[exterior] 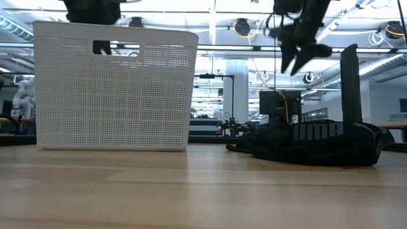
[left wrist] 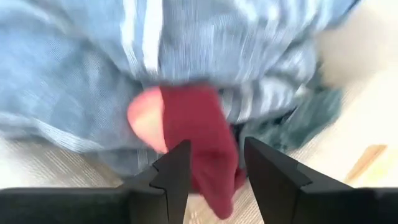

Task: Sort clothes
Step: Put the left red sock into the white laundry bin, then put the red sock into the white laundry bin

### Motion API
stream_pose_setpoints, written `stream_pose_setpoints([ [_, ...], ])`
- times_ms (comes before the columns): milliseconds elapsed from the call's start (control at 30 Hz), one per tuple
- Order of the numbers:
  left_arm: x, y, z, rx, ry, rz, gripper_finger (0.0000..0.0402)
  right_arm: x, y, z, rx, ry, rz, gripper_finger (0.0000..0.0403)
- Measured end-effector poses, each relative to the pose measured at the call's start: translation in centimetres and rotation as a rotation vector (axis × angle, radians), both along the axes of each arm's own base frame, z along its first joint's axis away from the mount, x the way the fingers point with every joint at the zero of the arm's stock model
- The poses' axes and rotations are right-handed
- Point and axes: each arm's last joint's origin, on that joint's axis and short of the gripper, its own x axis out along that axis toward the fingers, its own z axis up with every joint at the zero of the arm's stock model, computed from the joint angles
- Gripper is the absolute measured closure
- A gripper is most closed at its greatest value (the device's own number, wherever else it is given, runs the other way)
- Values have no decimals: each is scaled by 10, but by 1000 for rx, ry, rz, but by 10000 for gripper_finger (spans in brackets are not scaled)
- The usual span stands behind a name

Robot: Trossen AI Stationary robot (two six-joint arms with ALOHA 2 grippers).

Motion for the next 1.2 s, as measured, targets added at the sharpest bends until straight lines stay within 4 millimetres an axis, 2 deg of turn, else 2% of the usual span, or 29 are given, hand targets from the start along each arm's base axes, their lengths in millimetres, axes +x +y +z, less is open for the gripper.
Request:
stream_pose_setpoints([
  [167, -11, -1, 40, 109, -168, 11, 242, -5, 4, -42, 98, 83, -69, 259],
  [367, -23, -4, 93, 293, -502, -66, 242, -16, 11, -87, 183, 174, -135, 259],
  [500, -32, -6, 113, 398, -669, -86, 242, -22, 16, -109, 215, 209, -163, 259],
  [667, -39, -6, 119, 456, -712, -49, 242, -26, 18, -127, 216, 210, -164, 259],
  [867, -37, -5, 118, 461, -699, -42, 242, -26, 18, -149, 207, 172, -146, 259],
  [1033, -35, -5, 117, 458, -689, -44, 242, -36, 25, -174, 281, 259, -163, 259],
  [1200, -35, -5, 118, 458, -693, -42, 242, -42, 30, -188, 344, 286, -183, 286],
])
